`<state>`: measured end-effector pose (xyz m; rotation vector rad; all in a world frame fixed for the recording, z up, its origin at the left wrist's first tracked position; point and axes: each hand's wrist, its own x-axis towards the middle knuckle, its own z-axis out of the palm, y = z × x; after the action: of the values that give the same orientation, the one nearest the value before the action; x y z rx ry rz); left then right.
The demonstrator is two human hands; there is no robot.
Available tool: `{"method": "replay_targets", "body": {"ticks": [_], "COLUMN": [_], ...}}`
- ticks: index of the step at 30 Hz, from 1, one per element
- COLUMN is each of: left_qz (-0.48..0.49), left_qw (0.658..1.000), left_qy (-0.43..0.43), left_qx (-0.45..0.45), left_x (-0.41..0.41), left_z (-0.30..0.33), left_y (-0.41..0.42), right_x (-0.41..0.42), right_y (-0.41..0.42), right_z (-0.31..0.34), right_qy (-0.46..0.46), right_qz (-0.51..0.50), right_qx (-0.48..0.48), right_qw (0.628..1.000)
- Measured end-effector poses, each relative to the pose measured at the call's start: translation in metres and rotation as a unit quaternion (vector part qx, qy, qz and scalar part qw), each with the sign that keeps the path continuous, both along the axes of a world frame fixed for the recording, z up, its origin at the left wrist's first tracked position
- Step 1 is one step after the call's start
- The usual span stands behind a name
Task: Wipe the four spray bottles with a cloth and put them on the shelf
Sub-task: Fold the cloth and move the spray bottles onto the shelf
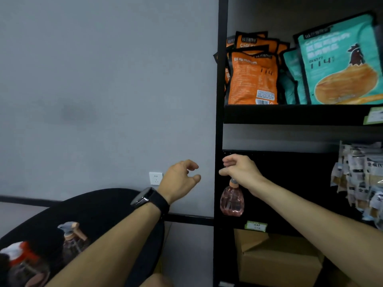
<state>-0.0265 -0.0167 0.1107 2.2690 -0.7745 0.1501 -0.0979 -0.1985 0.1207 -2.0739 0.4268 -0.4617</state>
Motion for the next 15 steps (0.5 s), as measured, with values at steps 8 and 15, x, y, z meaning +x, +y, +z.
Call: {"method": "replay_targets", "body": {"ticks": [8,15], "left_qz": [0.054,0.110], "left_qw": [0.998,0.994], "left_qy": [-0.009,-0.018], "left_qx": [-0.003,0.012], "left_x": [-0.008,-0.008], "left_z": [0.013,0.007], "left_y": [0.068,0.136], "right_x": [0.010,0.037], "right_y": [0.071,0.135], "right_z": [0.018,0.009], "right_qy": [-0.008,-0.006], "right_qz": [0.066,0.145], "right_qx": [-0.032,-0.020], "right_qw": [0.997,0.989]}}
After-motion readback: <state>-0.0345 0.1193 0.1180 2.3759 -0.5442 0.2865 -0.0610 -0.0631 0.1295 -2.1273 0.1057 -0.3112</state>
